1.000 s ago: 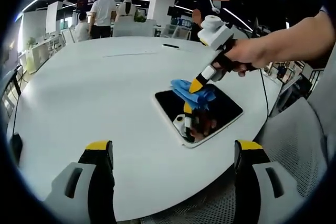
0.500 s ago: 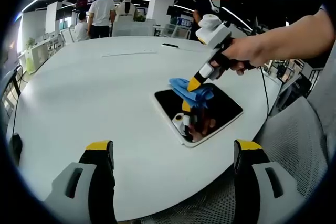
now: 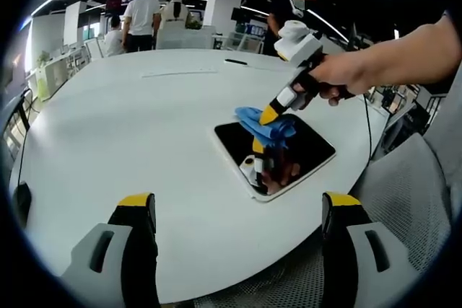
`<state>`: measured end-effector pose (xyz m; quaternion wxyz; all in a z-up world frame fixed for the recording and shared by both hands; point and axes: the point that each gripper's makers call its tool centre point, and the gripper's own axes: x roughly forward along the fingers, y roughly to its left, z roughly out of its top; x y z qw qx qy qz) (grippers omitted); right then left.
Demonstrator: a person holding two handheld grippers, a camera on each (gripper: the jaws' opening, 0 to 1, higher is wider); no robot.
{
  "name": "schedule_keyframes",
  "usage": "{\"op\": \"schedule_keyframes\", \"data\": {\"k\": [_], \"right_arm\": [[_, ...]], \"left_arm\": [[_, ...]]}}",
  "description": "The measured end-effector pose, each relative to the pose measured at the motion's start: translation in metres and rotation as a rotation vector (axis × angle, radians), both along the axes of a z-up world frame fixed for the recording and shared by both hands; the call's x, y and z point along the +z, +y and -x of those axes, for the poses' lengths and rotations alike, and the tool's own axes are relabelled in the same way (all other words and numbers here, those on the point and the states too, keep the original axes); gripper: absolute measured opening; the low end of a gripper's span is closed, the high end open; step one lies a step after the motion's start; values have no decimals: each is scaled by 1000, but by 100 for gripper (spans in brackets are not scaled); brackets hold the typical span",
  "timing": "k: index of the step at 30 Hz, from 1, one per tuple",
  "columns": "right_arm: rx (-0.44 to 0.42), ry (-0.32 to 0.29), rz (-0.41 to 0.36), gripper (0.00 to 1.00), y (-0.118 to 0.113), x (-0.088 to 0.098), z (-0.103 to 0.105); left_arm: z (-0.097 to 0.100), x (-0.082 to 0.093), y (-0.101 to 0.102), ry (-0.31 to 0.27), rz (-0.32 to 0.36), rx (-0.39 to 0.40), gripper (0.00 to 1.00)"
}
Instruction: Wipe the mirror surface with the cleaning cloth until all visible marks leave the cleaned area.
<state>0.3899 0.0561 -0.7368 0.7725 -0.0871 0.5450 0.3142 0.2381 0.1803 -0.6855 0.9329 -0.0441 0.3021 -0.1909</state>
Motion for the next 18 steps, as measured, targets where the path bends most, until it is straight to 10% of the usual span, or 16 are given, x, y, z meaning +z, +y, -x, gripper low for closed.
{"op": "schedule_keyframes", "data": {"k": [18], "right_arm": [[-33, -8, 29, 0, -42, -3, -5]], "left_arm": [[1, -2, -3, 12, 6, -13, 95]]}}
